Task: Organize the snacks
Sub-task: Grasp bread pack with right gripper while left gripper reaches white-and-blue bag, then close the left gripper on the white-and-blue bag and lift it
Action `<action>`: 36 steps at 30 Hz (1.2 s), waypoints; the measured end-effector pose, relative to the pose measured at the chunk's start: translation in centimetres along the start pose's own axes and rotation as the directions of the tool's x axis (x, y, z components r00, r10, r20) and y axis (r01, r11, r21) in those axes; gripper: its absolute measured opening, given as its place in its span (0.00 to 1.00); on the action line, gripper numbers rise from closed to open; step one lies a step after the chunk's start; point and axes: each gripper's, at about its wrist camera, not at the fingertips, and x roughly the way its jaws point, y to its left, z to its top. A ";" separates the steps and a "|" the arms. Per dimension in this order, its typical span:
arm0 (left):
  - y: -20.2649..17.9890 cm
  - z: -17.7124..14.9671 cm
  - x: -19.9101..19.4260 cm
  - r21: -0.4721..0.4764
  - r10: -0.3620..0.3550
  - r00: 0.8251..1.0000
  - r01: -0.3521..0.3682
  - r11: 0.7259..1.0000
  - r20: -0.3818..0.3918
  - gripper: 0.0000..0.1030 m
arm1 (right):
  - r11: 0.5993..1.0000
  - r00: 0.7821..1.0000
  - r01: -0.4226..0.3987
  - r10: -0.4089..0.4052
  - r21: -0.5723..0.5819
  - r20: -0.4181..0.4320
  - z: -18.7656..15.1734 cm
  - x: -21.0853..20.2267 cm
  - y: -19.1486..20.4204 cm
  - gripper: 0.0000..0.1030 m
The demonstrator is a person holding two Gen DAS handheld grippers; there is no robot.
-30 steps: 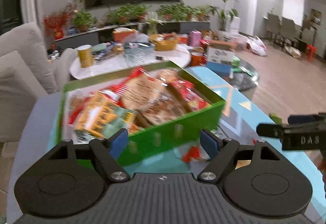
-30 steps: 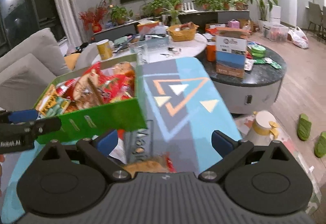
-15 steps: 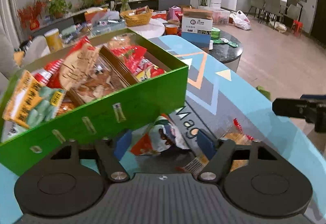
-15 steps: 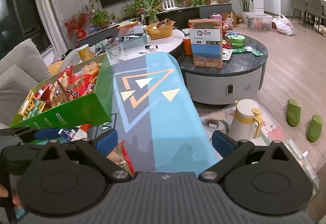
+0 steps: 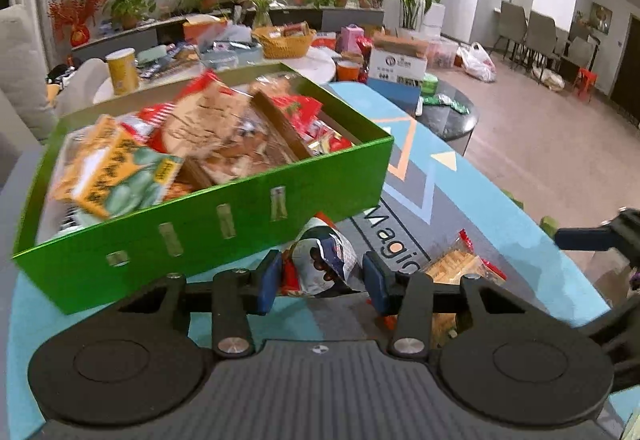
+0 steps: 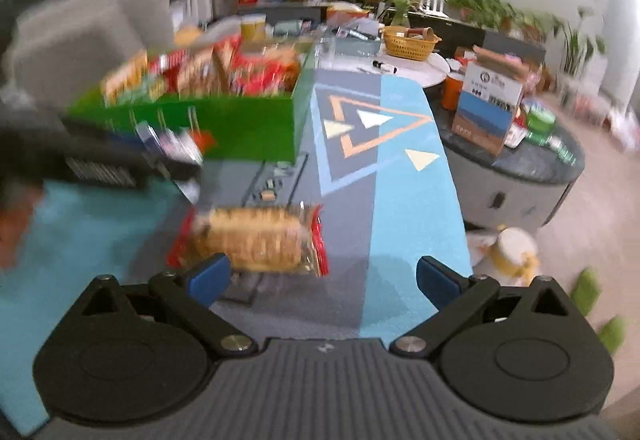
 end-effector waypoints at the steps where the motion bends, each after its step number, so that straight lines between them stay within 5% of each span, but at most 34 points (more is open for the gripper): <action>1: 0.2 -0.1 -0.6 -0.005 0.001 1.000 -0.001 1.000 0.009 0.40 | 0.999 1.000 0.022 -0.022 -0.028 -0.013 -0.1 0.5 0.4 0.60; 14: 4.0 -1.0 -4.4 -0.086 0.030 0.998 -0.025 0.996 0.053 0.41 | 0.969 0.999 0.028 -0.022 -0.244 0.024 2.6 4.8 3.7 0.60; 23: 5.2 -1.0 -3.7 -0.126 0.030 0.999 -0.025 0.992 0.034 0.41 | 0.988 0.987 -0.152 0.149 -0.040 -0.059 3.5 4.9 2.2 0.56; 27: 5.4 -1.1 -4.3 -0.134 0.022 0.998 -0.015 0.991 0.050 0.40 | 0.989 0.987 -0.144 0.142 -0.028 -0.071 3.7 4.5 3.2 0.45; 36: 5.9 -1.6 -5.9 -0.124 0.009 0.998 -0.001 0.992 0.064 0.38 | 0.982 0.985 -0.165 0.169 0.097 -0.032 4.7 2.3 2.9 0.42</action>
